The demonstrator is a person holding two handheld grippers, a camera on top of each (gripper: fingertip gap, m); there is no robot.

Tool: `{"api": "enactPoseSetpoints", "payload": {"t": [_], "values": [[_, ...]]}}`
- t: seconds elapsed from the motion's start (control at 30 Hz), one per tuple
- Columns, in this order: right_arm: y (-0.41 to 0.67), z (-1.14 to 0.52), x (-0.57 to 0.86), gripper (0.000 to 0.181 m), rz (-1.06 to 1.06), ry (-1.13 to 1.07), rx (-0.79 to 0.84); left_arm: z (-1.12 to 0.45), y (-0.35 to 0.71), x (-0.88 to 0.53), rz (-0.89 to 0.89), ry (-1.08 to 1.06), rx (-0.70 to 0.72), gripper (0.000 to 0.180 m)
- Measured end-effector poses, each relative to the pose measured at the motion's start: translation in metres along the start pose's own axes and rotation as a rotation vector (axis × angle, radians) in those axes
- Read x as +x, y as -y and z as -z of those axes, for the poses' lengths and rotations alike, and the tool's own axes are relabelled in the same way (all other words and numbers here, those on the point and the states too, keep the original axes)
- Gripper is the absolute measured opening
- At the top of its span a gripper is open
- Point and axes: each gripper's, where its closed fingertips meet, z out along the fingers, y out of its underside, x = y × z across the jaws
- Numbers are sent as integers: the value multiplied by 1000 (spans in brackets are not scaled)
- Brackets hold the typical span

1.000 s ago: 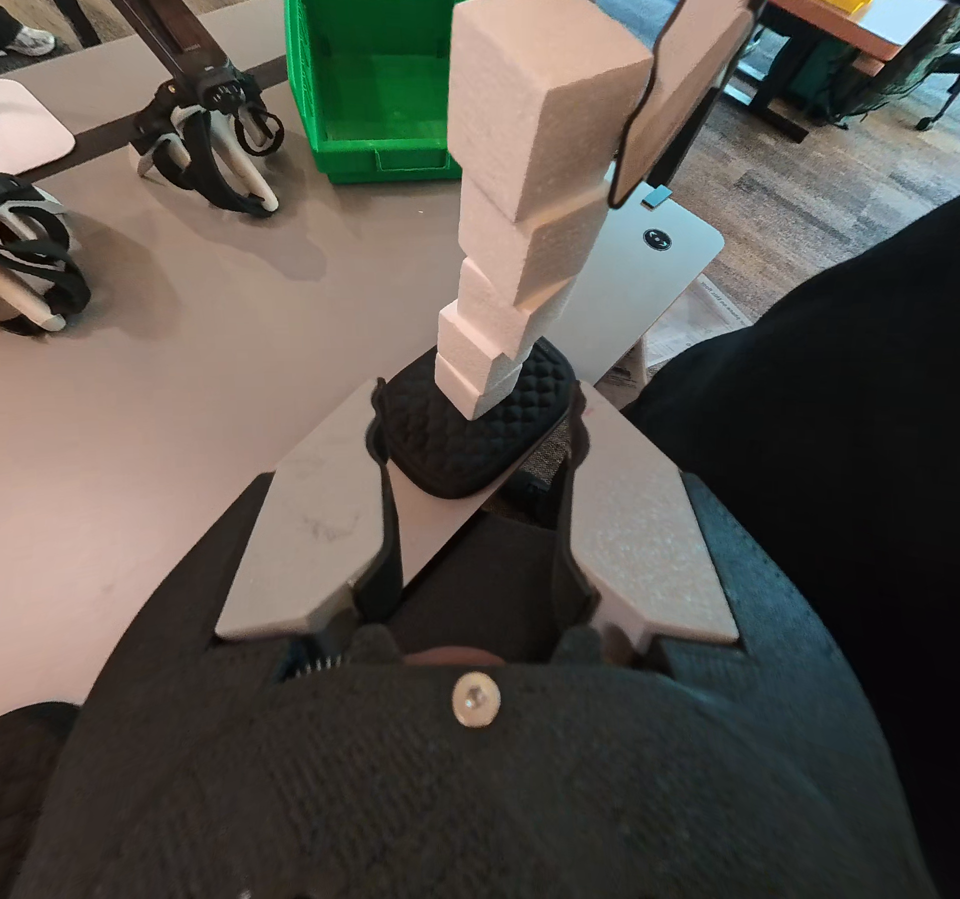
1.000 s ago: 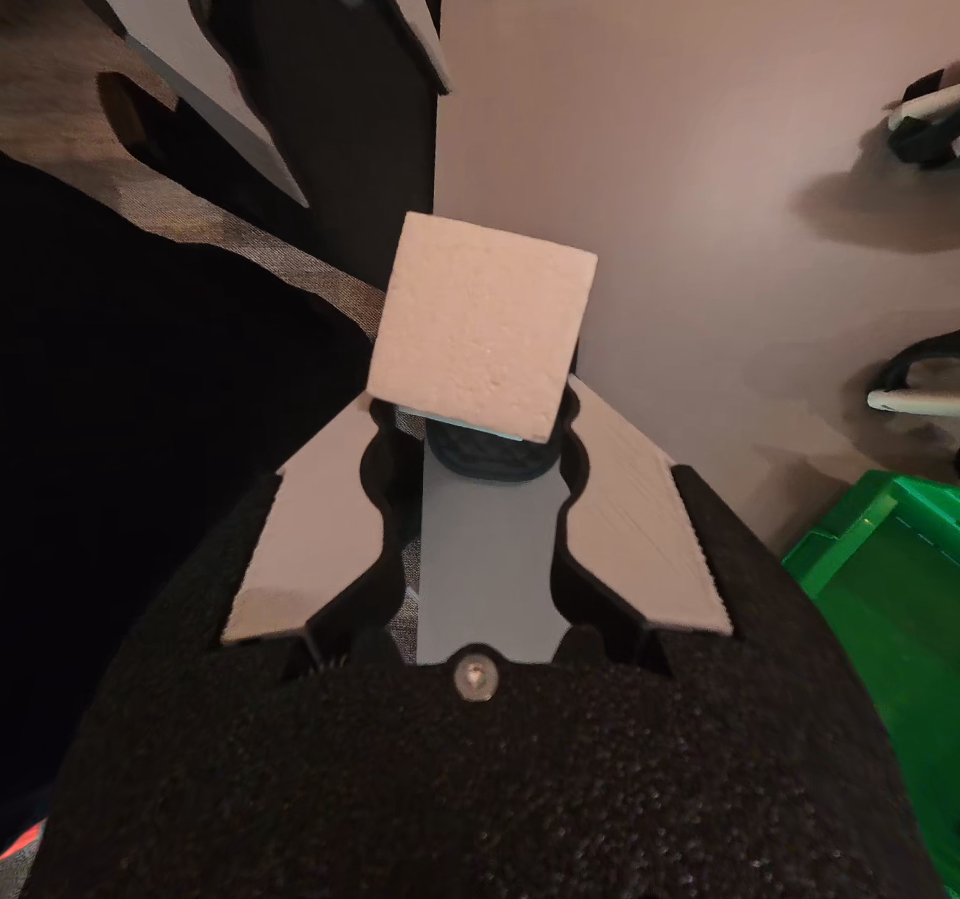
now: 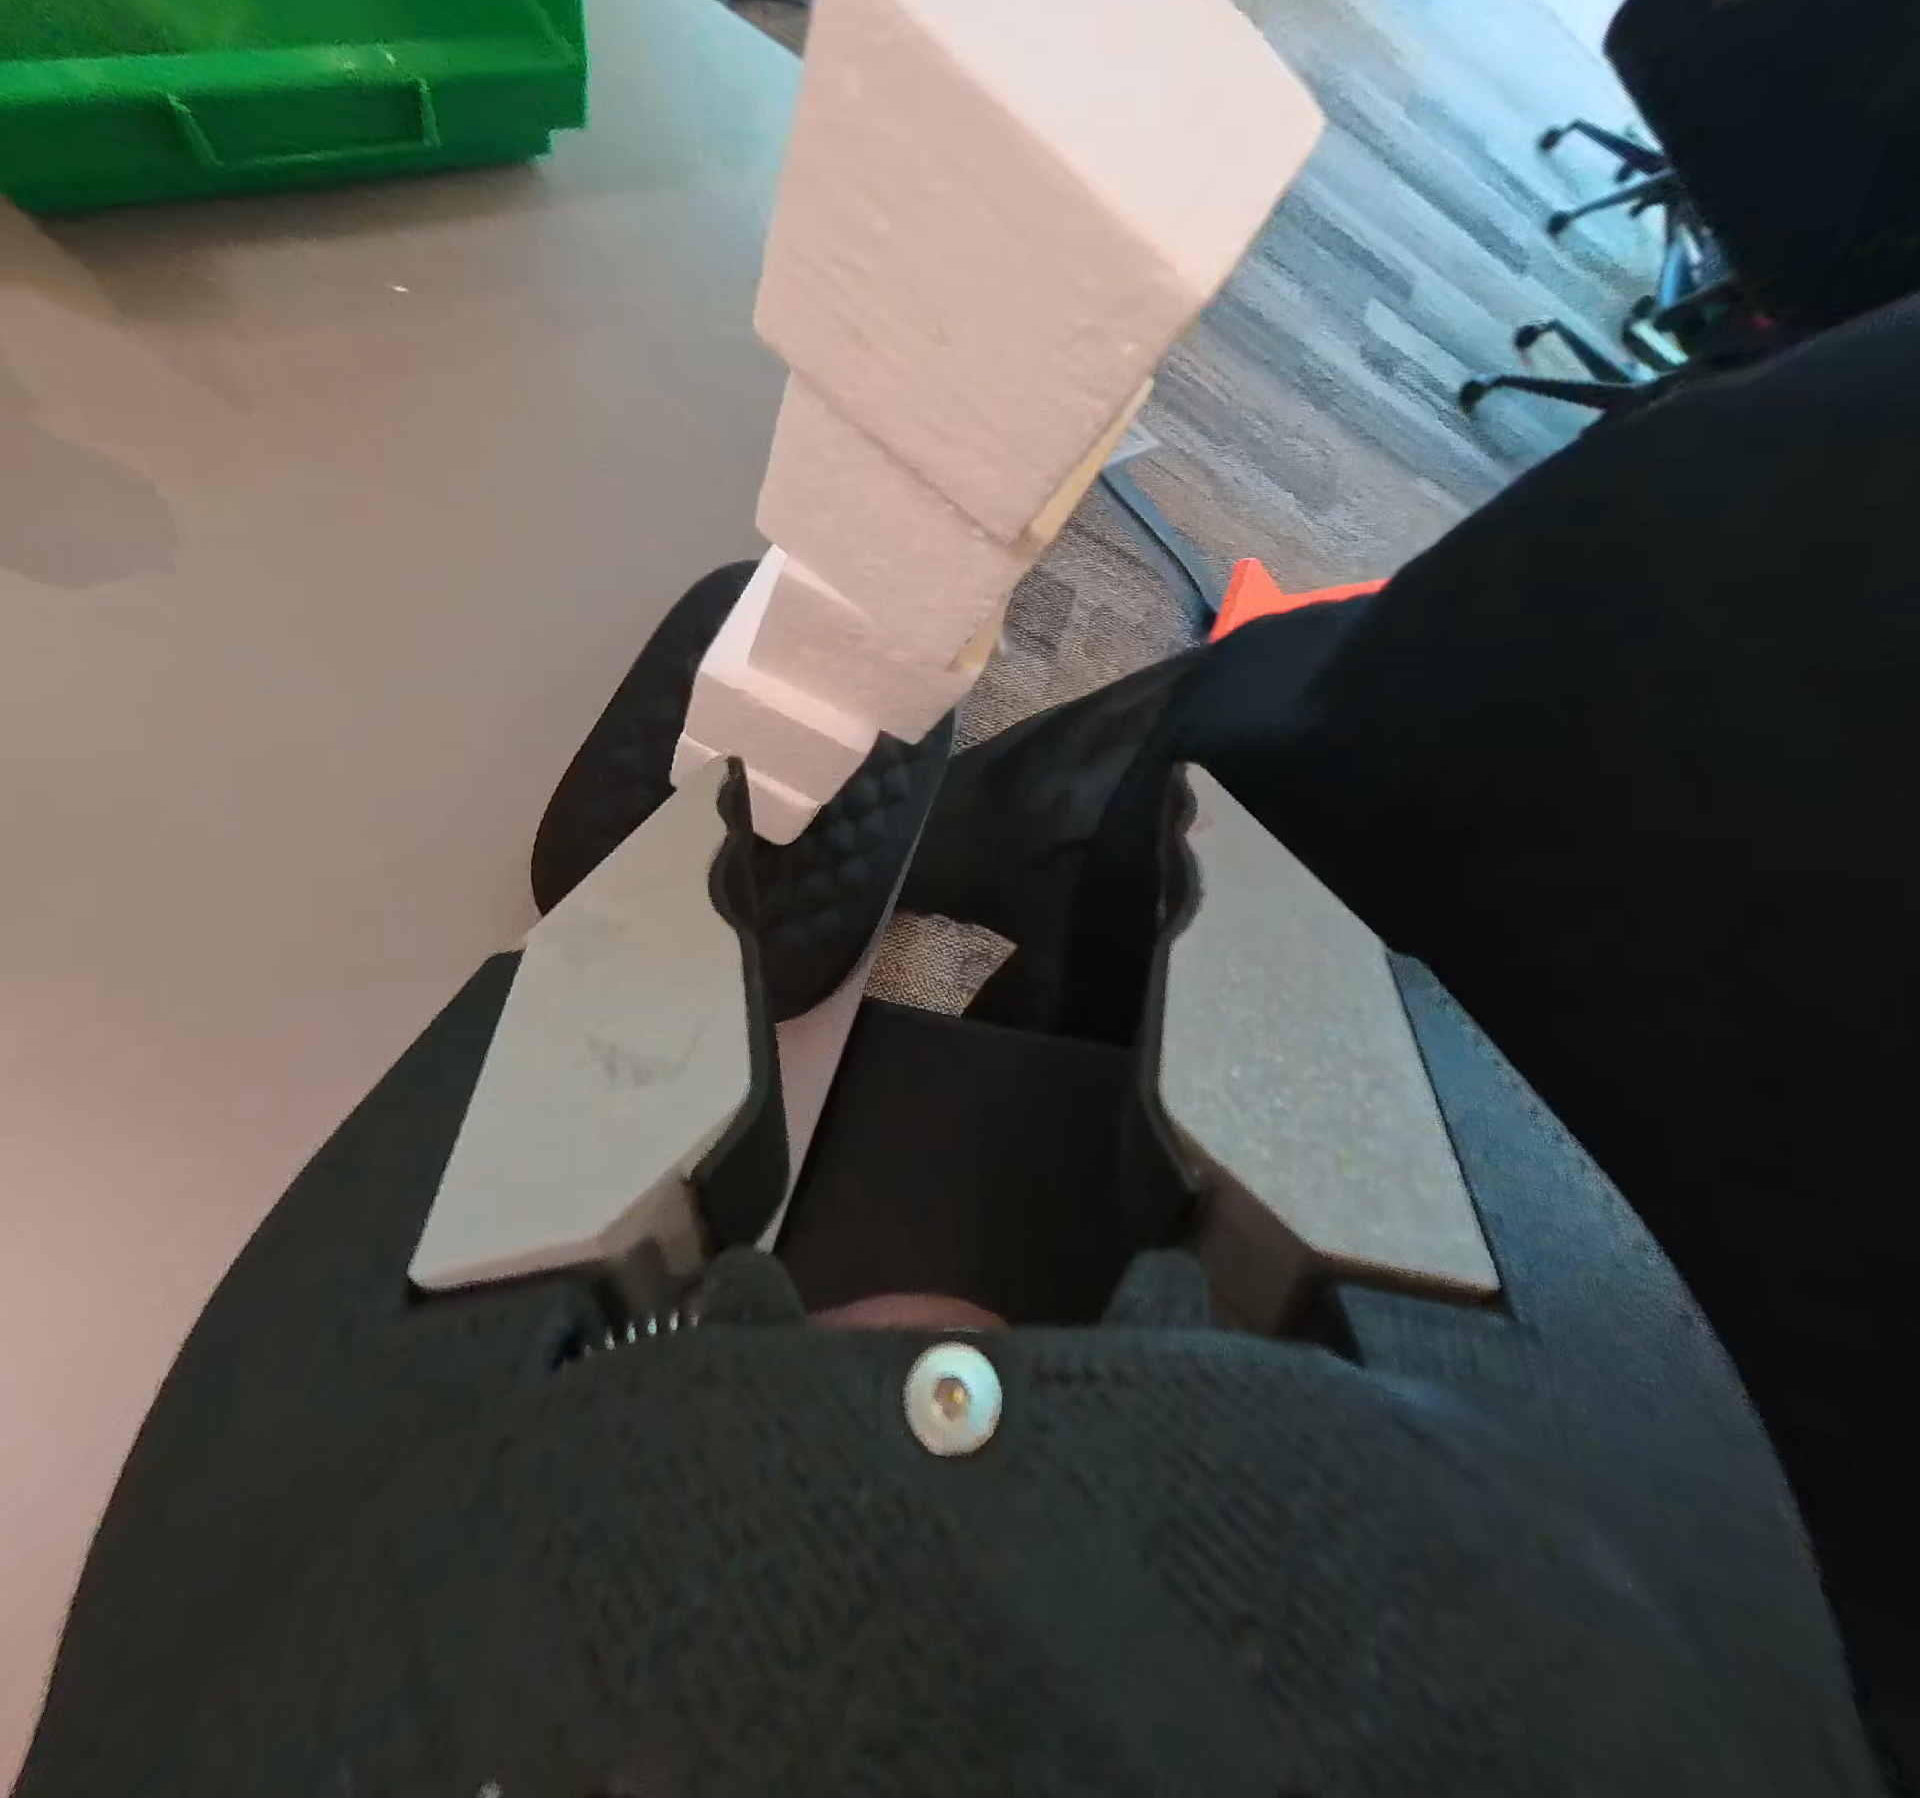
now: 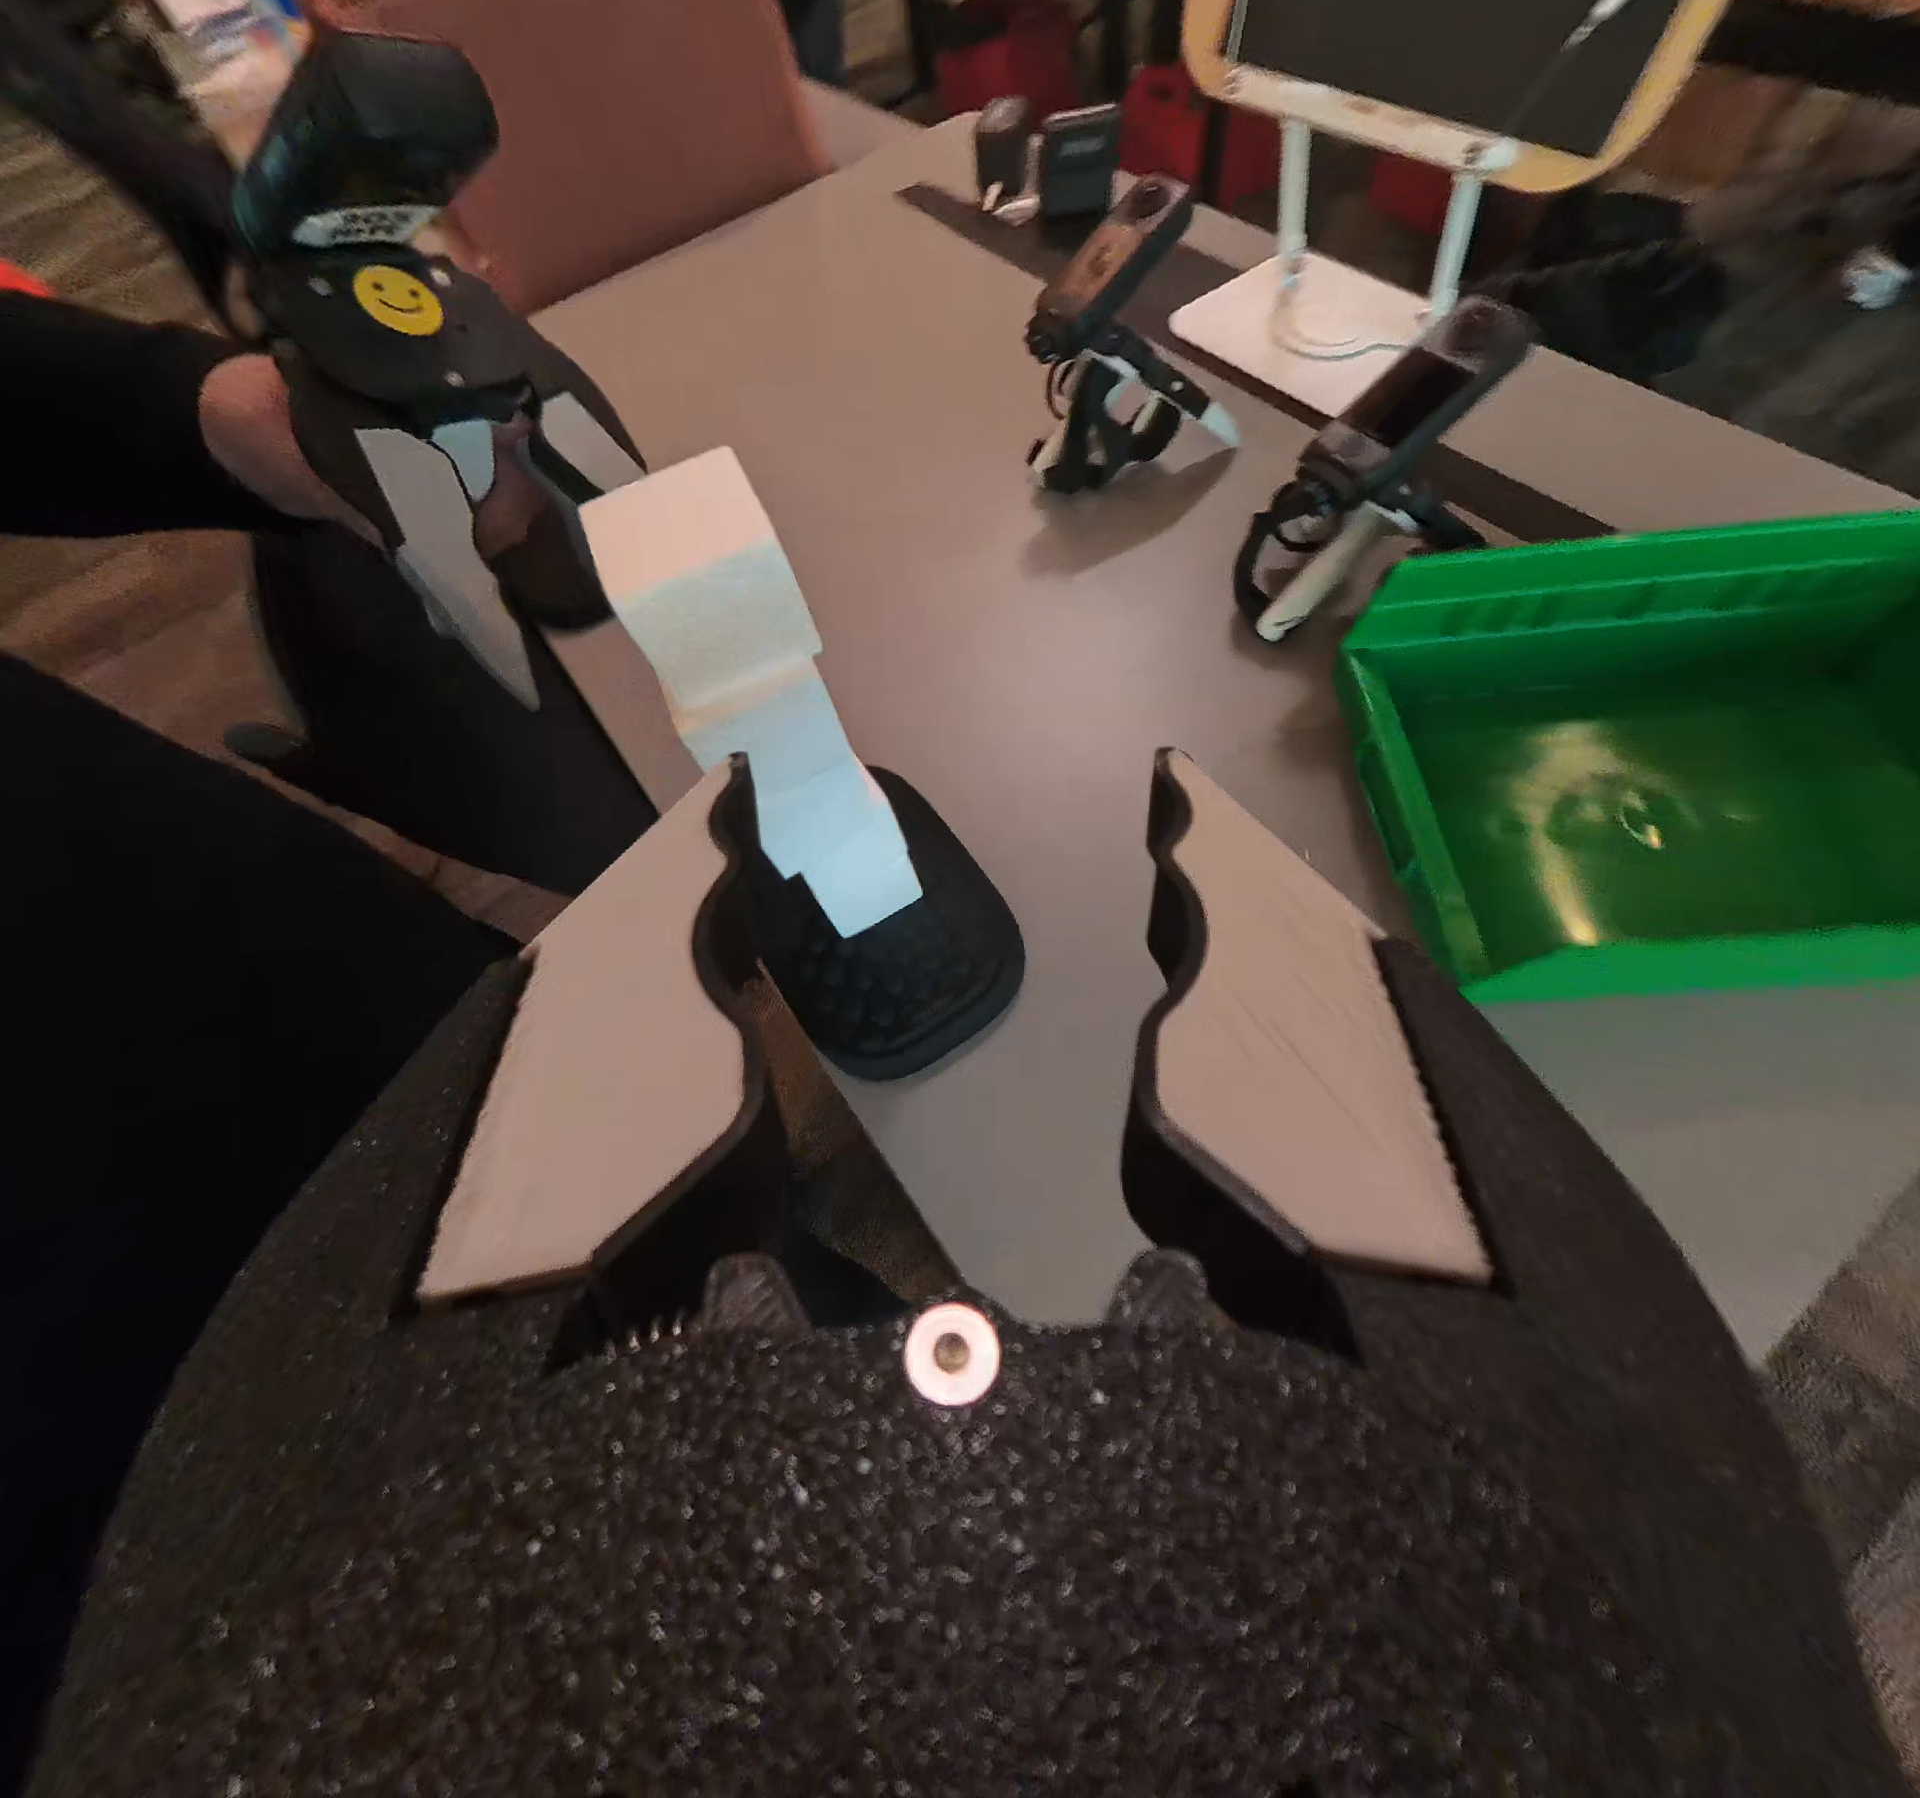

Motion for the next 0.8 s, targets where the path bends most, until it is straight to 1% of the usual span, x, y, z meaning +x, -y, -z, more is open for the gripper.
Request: {"api": "enactPoseSetpoints", "payload": {"t": [0.07,0.17,0.3,0.43,0.53,0.67,0.73,0.8], "values": [[-16,16,-7,74,-41,-67,25,1,-1,-1,-12,-34,-4,77],[-52,29,-24,64,-102,-135,19,4,-10,-3,-38,-21,-5,77],[-92,21,-48,63,-144,-126,-86,9,-20,2,-62,2,23,74],[-123,-5,-77,48,-95,25,-200,20,-27,-4,-150,96,14,75],[-154,-33,-100,20,-73,154,-293,37,-23,-11,-189,215,44,74],[-192,-77,-125,0,-53,287,-406,57,-27,-20,-136,360,76,70],[-207,-96,-141,0,-31,367,-457,64,-31,-20,-103,401,90,70],[-208,-114,-148,0,48,403,-473,71,-35,-18,-72,441,91,70]]}}
